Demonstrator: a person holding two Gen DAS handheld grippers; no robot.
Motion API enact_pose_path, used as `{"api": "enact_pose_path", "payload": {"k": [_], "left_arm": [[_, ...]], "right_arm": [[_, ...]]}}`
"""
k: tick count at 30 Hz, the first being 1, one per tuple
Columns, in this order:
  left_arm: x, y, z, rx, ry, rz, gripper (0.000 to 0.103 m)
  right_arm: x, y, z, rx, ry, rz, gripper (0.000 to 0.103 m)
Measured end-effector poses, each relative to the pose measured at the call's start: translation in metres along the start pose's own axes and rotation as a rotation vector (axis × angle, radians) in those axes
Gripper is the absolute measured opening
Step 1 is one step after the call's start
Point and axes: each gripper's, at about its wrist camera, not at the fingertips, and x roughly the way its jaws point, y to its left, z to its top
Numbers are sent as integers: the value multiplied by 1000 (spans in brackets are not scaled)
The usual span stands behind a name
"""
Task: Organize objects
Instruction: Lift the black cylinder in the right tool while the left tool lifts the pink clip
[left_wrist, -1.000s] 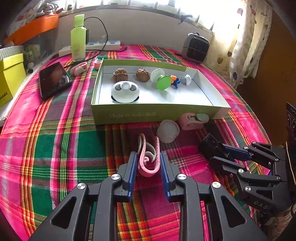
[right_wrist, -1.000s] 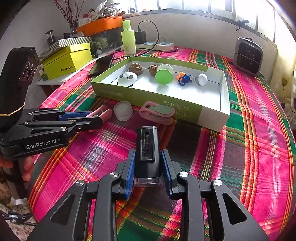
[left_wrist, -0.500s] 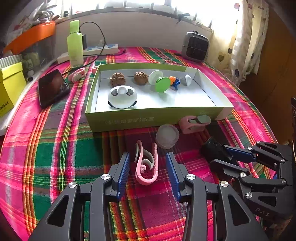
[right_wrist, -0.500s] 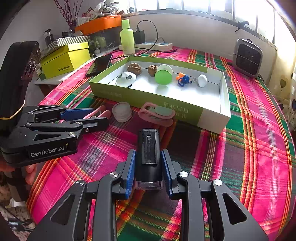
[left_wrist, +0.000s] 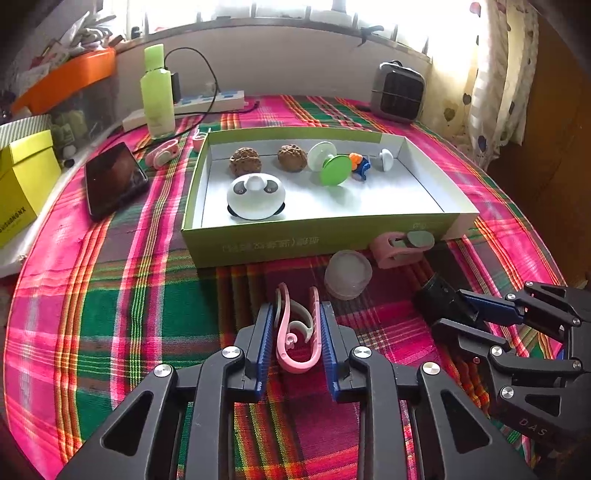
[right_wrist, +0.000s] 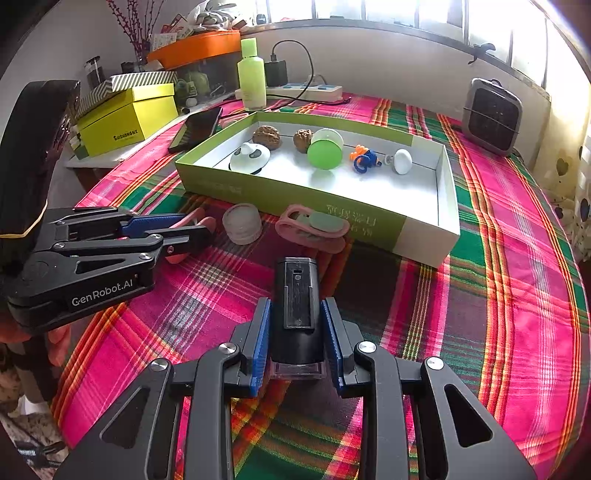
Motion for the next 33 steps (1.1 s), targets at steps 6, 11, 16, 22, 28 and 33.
{"api": "enact_pose_path", "payload": {"k": [6,11,16,22,28,33], "left_arm": [[0,1,0,-2,2,0,22],[-1,1,-1,-10,7,-7,22],[-5,-1,-3,-9,5,-15,22],[-12,-2,-1,-7,-9,-19,22],[-20,-4,4,0,-27,-24,22],[-23,-4,9,-6,-34,-32,22]], "right_arm": [[0,0,0,7,-1,-3,29],[-2,0,0,23,-5,10,29],[-4,1,1,32,-14,21,29],[-7,4,3,36,-19,37,29],[-12,3,8,45,-39,43,29],[-16,4,12,44,-51,42,29]]}}
